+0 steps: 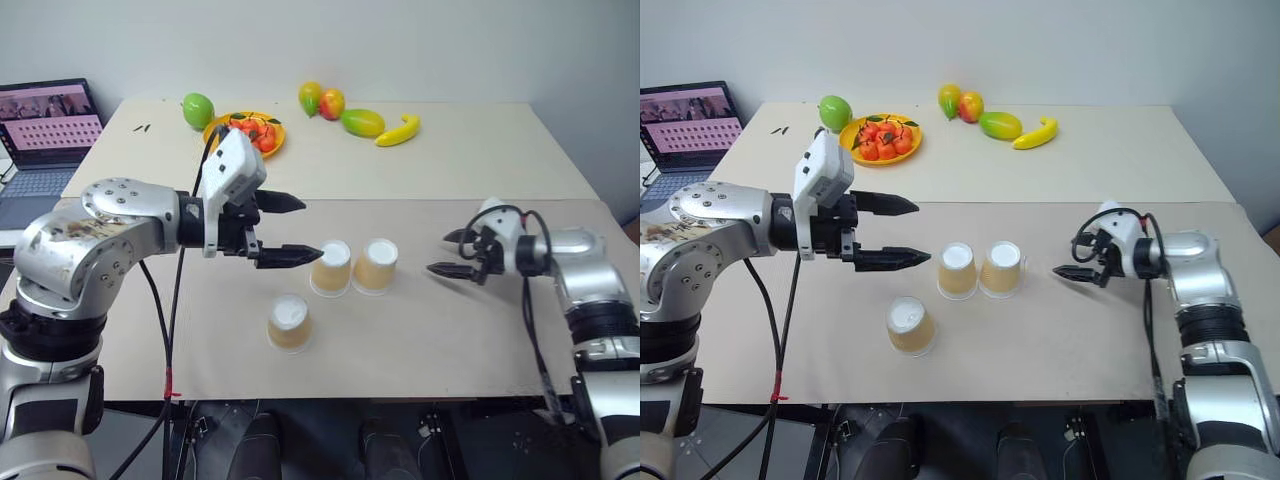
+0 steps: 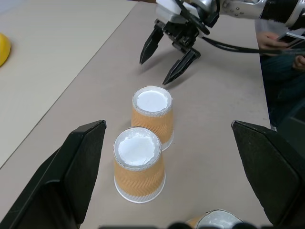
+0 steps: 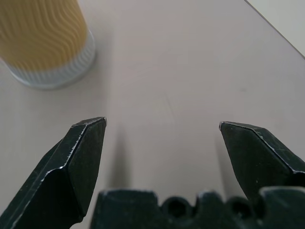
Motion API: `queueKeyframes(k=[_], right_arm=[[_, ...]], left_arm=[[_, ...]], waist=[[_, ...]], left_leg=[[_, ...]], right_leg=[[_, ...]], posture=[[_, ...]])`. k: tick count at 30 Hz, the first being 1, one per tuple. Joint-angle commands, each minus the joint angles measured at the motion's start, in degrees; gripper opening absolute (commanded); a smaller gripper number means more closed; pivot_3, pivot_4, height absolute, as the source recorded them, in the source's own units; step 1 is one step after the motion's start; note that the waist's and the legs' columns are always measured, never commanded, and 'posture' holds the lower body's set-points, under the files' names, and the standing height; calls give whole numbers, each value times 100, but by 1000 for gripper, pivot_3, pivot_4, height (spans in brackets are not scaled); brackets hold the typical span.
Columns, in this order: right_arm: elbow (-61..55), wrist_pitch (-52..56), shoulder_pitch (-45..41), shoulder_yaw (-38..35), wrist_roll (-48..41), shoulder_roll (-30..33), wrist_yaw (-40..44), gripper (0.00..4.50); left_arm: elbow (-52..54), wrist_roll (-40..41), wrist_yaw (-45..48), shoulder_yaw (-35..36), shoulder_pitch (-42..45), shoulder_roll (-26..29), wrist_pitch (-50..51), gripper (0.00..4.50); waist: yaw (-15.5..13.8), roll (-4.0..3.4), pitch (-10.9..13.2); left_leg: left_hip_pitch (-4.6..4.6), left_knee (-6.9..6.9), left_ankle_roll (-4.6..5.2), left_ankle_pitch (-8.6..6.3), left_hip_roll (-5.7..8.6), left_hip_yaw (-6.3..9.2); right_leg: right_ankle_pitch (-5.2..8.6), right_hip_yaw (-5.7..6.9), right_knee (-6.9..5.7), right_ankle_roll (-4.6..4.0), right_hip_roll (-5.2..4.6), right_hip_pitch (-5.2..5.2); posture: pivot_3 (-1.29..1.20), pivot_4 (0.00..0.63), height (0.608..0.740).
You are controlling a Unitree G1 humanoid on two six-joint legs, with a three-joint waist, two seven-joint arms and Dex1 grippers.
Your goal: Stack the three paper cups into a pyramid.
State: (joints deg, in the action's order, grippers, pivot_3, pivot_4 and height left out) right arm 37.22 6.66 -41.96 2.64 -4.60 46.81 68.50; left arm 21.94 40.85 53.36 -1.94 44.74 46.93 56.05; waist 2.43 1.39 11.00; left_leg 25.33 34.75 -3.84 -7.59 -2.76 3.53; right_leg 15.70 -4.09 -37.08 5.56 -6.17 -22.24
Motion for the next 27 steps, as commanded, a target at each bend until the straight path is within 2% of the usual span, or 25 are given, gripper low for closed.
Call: queueKeyframes(k=[1,5,7,11,14,19,27], right_arm=[[-239,10,37,-399,-223,382,123,4466],[-2752,2146,777,-977,-1587,1352,1113,4466],[-3466,2806,846,-1250,-2181,1500,1144,4466],[-4588,3763,894,-1691,-3368,1563,1205,4466],[-4876,3824,772,-1421,-3494,1417,1058,4466],[-4864,3335,504,-618,-2906,1037,759,4466],[-4496,3303,69,-195,-2922,368,714,4466]], left_arm=[[34,-28,54,105,22,40,-165,4500],[-177,-9,-121,467,-336,-64,-315,4500],[-155,-290,8,438,-622,133,-651,4500],[-106,-294,-123,891,-1234,147,-882,4500],[213,-98,-236,1314,-1791,63,-937,4500],[977,338,-565,2029,-2727,-32,-739,4500],[1763,939,-989,3236,-4193,-380,-934,4500]], waist=[[16,0,0],[1,-31,12],[44,-38,13],[64,-28,11],[17,-23,11],[-12,-21,11],[-25,-20,11]], left_leg=[[0,1,0,0,0,0],[1,-2,2,-1,0,-1],[-3,0,8,-5,-1,0],[-9,1,9,-5,-3,-1],[-7,9,8,-6,-4,-3],[-3,10,7,-5,-5,-4],[-1,8,7,-5,-6,-3]], right_leg=[[0,0,0,0,0,0],[2,-2,-1,2,0,0],[4,-3,-5,1,0,-1],[3,-4,-6,-1,0,5],[3,-3,2,0,0,8],[2,-4,2,0,0,2],[0,-3,-2,-4,-1,-1]], posture=[[0,150,732],[0,150,732],[0,150,732],[0,150,732],[0,150,732],[0,150,732],[0,150,732]])
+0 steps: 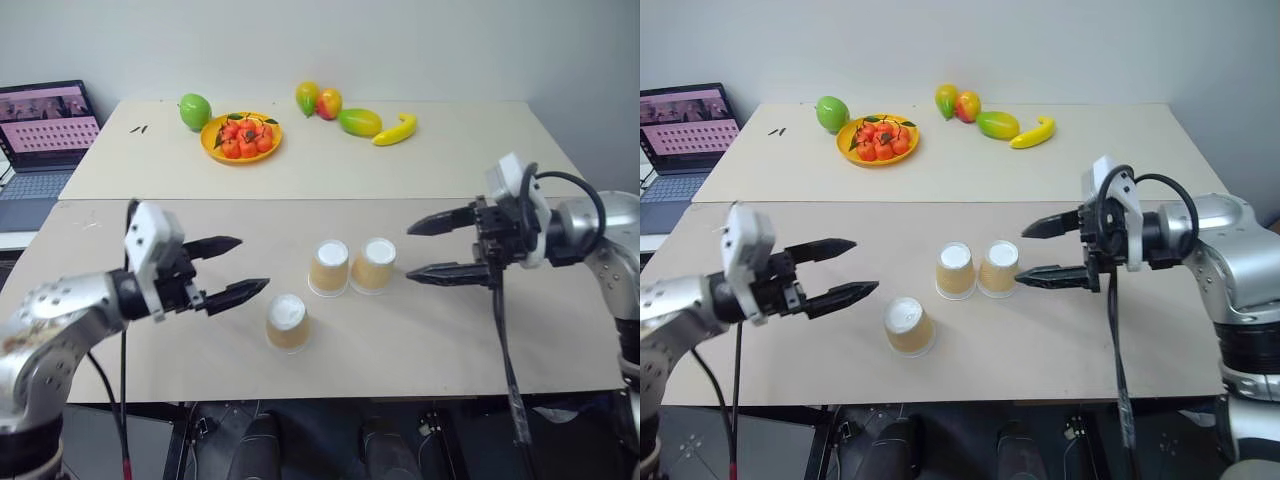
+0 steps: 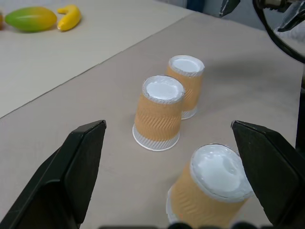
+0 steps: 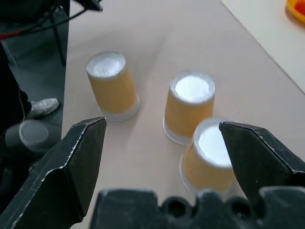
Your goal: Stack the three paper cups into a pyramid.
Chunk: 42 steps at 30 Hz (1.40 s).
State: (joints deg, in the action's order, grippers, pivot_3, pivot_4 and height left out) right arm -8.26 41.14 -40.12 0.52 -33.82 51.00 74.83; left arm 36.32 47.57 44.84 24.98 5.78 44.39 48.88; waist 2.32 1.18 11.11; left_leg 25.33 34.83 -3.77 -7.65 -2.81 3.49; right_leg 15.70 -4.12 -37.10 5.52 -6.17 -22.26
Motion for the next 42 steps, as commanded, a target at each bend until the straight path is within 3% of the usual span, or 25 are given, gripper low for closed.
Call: queueKeyframes(k=[1,6,11,26,42], right_arm=[[116,-185,-134,55,8,-79,136,4466],[564,-397,-448,345,215,-289,287,4466],[919,-606,-712,502,407,-454,414,4466],[776,-441,-727,328,449,-71,513,4466],[465,-23,-849,169,355,135,196,4466]], left_arm=[[454,264,-107,671,-568,-218,-341,4500],[517,-176,473,801,-1464,-383,-1338,4500],[172,-869,1046,391,-1880,-506,-2475,4500],[-460,-2119,707,-1344,-2311,-1791,-4285,4500],[-1408,-3040,65,-2439,-1402,-2162,-4954,4500]], waist=[[-18,2,-1],[-11,5,-3],[-16,6,-4],[-19,7,-5],[-26,6,-5]], left_leg=[[0,-1,0,0,0,0],[-1,-2,-1,0,0,-3],[-3,1,-1,0,-1,-7],[-2,0,-1,0,-1,-7],[-1,-1,-1,0,-1,-7]], right_leg=[[0,1,1,0,0,0],[-2,-1,6,-5,0,0],[-2,-1,9,-10,0,2],[0,-1,8,-10,0,0],[0,-1,9,-8,0,0]], posture=[[0,150,732],[0,150,732],[0,150,732],[0,150,732],[0,150,732]])
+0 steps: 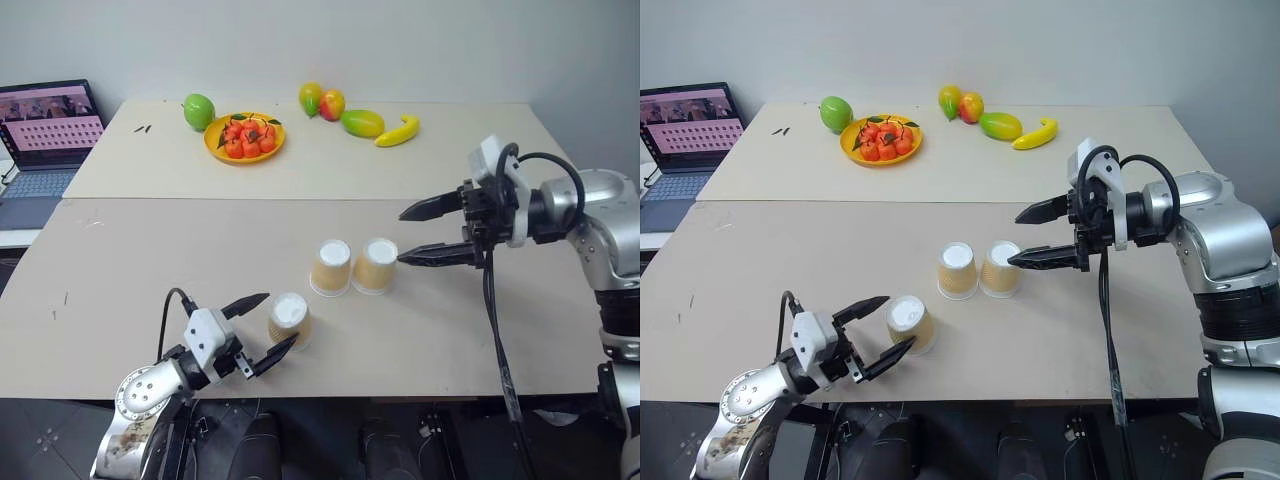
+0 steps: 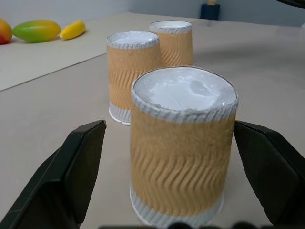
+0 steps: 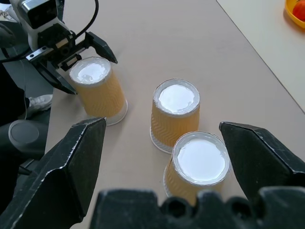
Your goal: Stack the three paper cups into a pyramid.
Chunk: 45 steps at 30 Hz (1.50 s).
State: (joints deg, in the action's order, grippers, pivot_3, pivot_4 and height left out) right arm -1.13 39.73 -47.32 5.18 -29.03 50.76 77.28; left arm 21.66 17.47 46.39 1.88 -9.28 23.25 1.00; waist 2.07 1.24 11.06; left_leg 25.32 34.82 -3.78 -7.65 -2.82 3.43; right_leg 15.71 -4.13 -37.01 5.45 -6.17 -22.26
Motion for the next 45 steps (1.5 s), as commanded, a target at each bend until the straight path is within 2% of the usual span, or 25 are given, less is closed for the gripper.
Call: queueKeyframes(k=[1,10,13,15,20,25,29,34,38,45], right_arm=[[-268,132,-125,-304,-129,181,-64,4466],[-454,246,-8,-404,-162,269,-217,4466],[-479,234,41,-408,-158,308,-258,4500],[-491,230,69,-413,-164,329,-272,4500],[-506,201,143,-414,-169,343,-305,4500],[-509,177,197,-403,-187,294,-340,4500],[-449,68,286,-416,-166,272,-327,4500],[-467,-26,467,-491,-140,211,-426,4500],[-791,38,925,-703,-215,217,-668,4500],[-1686,367,1892,-1287,-505,275,-1234,4500]], left_arm=[[58,-39,-103,-193,154,-54,-146,4500],[96,-6,-260,-466,398,-116,-81,4500],[95,55,-295,-470,472,-139,-36,3730],[125,89,-321,-449,474,-125,14,2958],[355,246,-443,-365,526,-85,200,2958],[947,674,-755,-126,754,11,843,2958],[1542,1557,-1281,632,1580,471,1924,2958],[1297,2138,-1739,1049,3081,932,2776,2958],[216,2144,-1667,578,4646,751,3119,2958],[-1439,1835,-848,-160,6151,282,3025,2958]], waist=[[-1,0,0],[2,0,0],[-2,0,0],[-2,0,0],[0,0,0],[0,0,0],[-7,1,1],[-38,6,2],[-122,7,2],[-128,7,2]], left_leg=[[1,-1,0,0,0,0],[0,-1,0,0,0,0],[0,0,0,0,0,0],[0,-1,0,0,0,0],[0,-2,0,0,0,0],[0,-1,0,0,0,1],[1,1,0,0,0,3],[2,5,0,0,3,8],[4,6,0,1,6,13],[17,0,1,0,8,13]], right_leg=[[0,0,0,0,0,0],[0,0,0,1,0,0],[0,0,0,1,0,0],[0,0,0,1,0,0],[1,0,0,1,0,0],[0,0,0,1,0,1],[1,1,-2,2,0,1],[2,4,-1,8,0,7],[1,9,-1,11,0,7],[1,8,10,13,0,0]], posture=[[0,150,732],[0,150,732],[0,150,732],[0,150,732],[0,150,732],[0,150,732],[0,150,732],[0,150,732],[0,150,732],[0,150,732]])
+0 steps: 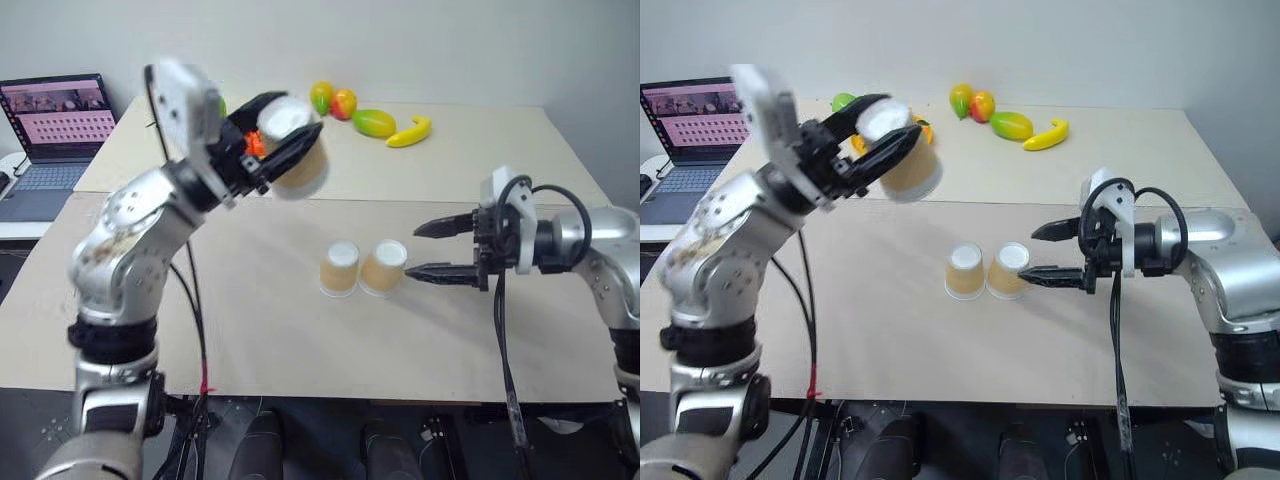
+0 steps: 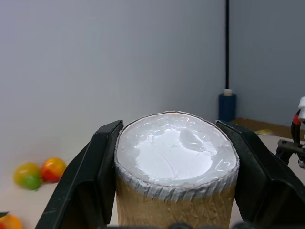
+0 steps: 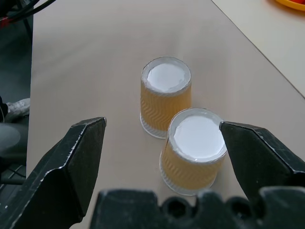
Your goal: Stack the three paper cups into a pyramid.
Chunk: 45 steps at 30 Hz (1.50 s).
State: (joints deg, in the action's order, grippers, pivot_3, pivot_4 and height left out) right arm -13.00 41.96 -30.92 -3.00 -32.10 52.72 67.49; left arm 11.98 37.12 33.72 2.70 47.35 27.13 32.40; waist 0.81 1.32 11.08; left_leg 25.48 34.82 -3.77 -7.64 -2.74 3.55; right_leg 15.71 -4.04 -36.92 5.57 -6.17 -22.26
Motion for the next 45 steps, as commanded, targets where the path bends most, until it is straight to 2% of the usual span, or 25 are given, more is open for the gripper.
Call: queueKeyframes(k=[1,6,15,24,42,45], right_arm=[[-683,187,458,-564,-234,83,-360,4500],[-1286,478,957,-937,-518,11,-875,4500],[-1719,679,1381,-1248,-813,34,-1354,4500],[-1623,609,1320,-1182,-869,93,-1501,4500],[-1431,517,1067,-1042,-770,170,-1466,4500],[-1420,511,1078,-1074,-778,202,-1447,4500]], left_arm=[[-803,-272,615,-421,647,-242,-280,2958],[-1633,-542,1234,-931,916,-638,-269,2958],[-1390,-729,1657,-1214,562,-785,-164,2958],[-901,-899,1715,-1315,-27,-766,-164,2958],[-839,-1093,1591,-1210,-125,-976,-419,2958],[-753,-1096,1632,-1238,-191,-988,-454,3973]], waist=[[-3,0,0],[31,0,0],[22,0,0],[16,0,0],[4,0,0],[9,0,0]], left_leg=[[2,-2,0,0,0,0],[2,-1,1,0,1,-1],[0,1,1,0,0,0],[1,2,1,0,0,1],[1,6,1,0,0,1],[1,6,1,0,0,1]], right_leg=[[0,1,-1,0,0,-1],[0,-1,2,1,0,0],[1,-1,-1,1,0,2],[0,-1,-2,0,0,1],[0,-1,-3,1,0,2],[0,-1,-4,1,0,2]], posture=[[0,150,732],[0,150,732],[0,150,732],[0,150,732],[0,150,732],[0,150,732]])
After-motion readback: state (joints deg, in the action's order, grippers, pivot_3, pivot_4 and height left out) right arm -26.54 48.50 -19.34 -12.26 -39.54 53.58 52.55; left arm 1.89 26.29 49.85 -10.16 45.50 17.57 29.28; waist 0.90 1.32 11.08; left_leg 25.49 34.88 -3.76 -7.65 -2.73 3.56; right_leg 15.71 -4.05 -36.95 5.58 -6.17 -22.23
